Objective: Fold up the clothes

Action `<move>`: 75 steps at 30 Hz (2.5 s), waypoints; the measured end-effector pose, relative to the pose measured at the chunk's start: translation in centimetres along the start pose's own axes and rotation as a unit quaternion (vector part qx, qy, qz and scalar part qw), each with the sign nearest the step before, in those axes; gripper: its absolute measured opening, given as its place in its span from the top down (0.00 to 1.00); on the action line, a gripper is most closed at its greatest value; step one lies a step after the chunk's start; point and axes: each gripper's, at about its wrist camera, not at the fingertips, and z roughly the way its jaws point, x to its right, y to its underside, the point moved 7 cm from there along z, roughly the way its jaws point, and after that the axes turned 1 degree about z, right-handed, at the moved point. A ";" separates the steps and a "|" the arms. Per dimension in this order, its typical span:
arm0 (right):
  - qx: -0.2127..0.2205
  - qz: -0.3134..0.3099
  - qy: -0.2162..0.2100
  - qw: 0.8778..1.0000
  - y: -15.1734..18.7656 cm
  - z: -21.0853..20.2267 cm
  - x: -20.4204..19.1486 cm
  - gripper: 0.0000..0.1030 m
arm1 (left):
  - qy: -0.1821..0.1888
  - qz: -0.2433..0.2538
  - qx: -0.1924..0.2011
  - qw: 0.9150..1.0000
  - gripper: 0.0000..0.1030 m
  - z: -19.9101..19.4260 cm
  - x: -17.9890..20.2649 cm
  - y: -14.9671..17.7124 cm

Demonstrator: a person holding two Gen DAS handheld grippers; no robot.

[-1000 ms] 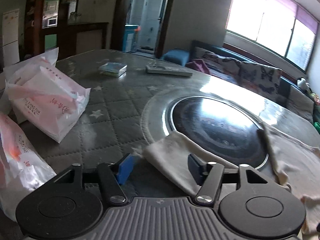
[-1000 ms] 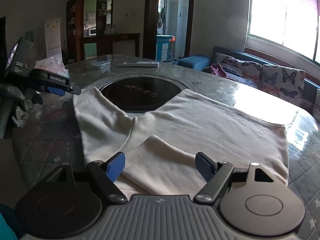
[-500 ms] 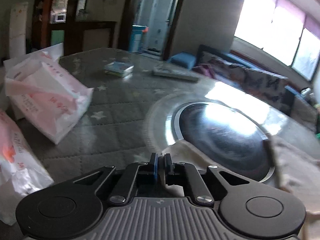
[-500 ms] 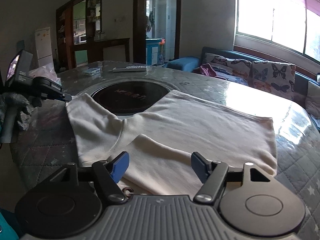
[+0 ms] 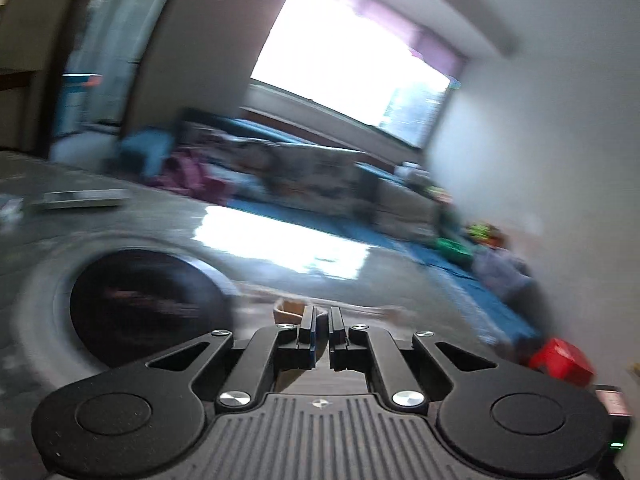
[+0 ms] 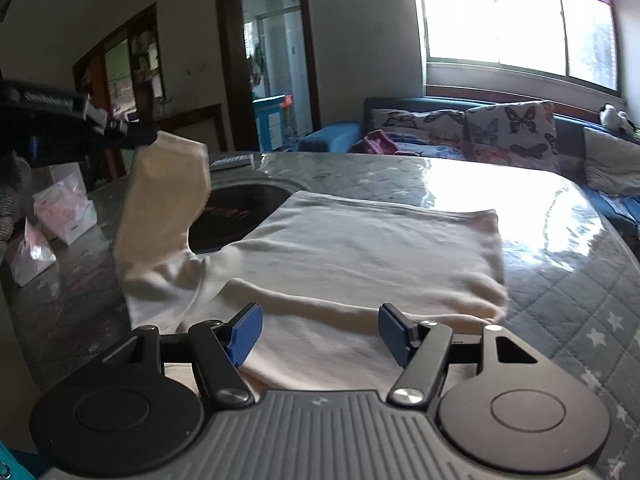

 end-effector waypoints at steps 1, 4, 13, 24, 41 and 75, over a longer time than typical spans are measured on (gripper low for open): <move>0.001 0.006 0.003 1.000 0.1 -0.2 0.4 0.36 | 0.021 0.002 -0.007 1.000 0.94 0.7 1.3 0.2; 0.003 0.024 0.011 1.000 0.6 -0.8 1.6 0.37 | 0.059 0.009 -0.028 0.998 0.94 2.6 4.1 1.1; 0.003 0.074 0.037 0.997 2.0 -2.4 4.9 0.42 | 0.144 0.040 -0.095 0.984 0.93 7.8 9.9 5.0; 0.007 0.089 0.045 0.995 2.4 -3.5 5.8 0.48 | 0.105 0.088 -0.112 0.984 0.54 5.6 6.2 6.7; -0.031 0.057 0.050 0.997 1.6 0.9 5.6 0.74 | -0.052 0.060 -0.147 0.986 0.57 0.9 -5.5 10.9; -0.027 -0.010 0.031 0.999 1.6 1.1 3.2 0.75 | -0.052 0.093 -0.127 0.986 0.97 7.1 -3.8 8.9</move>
